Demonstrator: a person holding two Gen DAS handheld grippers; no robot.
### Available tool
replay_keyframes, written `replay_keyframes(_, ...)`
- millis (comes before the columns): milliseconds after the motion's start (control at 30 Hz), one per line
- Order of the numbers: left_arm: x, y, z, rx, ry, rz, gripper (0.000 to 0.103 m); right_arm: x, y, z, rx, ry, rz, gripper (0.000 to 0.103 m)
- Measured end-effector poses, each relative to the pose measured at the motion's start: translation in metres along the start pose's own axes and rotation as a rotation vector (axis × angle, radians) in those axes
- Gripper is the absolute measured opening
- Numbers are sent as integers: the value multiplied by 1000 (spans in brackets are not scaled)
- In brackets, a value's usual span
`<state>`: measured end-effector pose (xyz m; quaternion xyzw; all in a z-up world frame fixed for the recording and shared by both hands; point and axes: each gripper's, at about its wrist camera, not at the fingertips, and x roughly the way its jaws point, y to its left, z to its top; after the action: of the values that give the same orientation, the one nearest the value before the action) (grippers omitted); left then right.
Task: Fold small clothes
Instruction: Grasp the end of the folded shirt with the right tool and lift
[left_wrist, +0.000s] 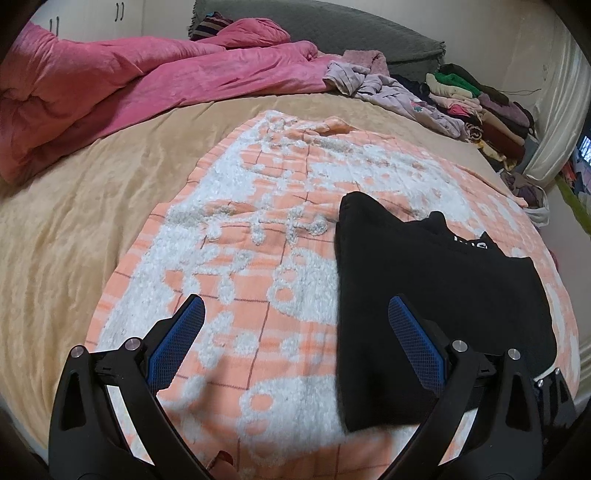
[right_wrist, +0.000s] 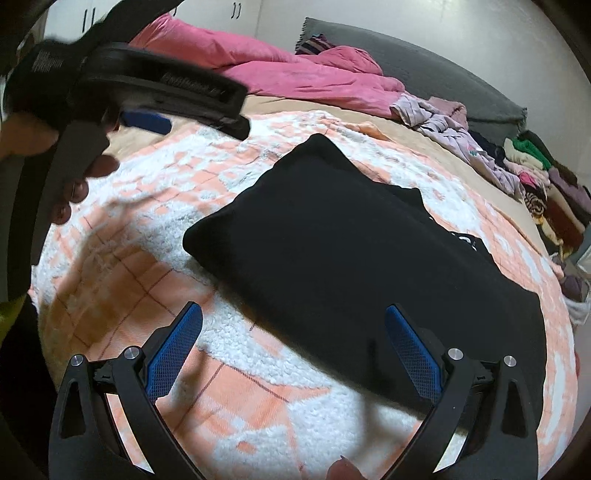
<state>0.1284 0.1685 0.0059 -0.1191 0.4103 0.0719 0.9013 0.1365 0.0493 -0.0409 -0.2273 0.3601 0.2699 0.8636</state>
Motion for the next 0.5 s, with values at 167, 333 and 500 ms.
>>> replay_keyframes(167, 7, -3, 5, 12, 4, 1, 93, 12, 5, -1, -40, 13, -28, 98)
replay_keyframes(333, 20, -6, 9, 15, 15, 1, 93, 28, 5, -4, -63, 47, -66, 98)
replay_keyframes(500, 34, -6, 12, 6, 39, -3, 93, 38, 1, -2, -59, 38, -78, 98)
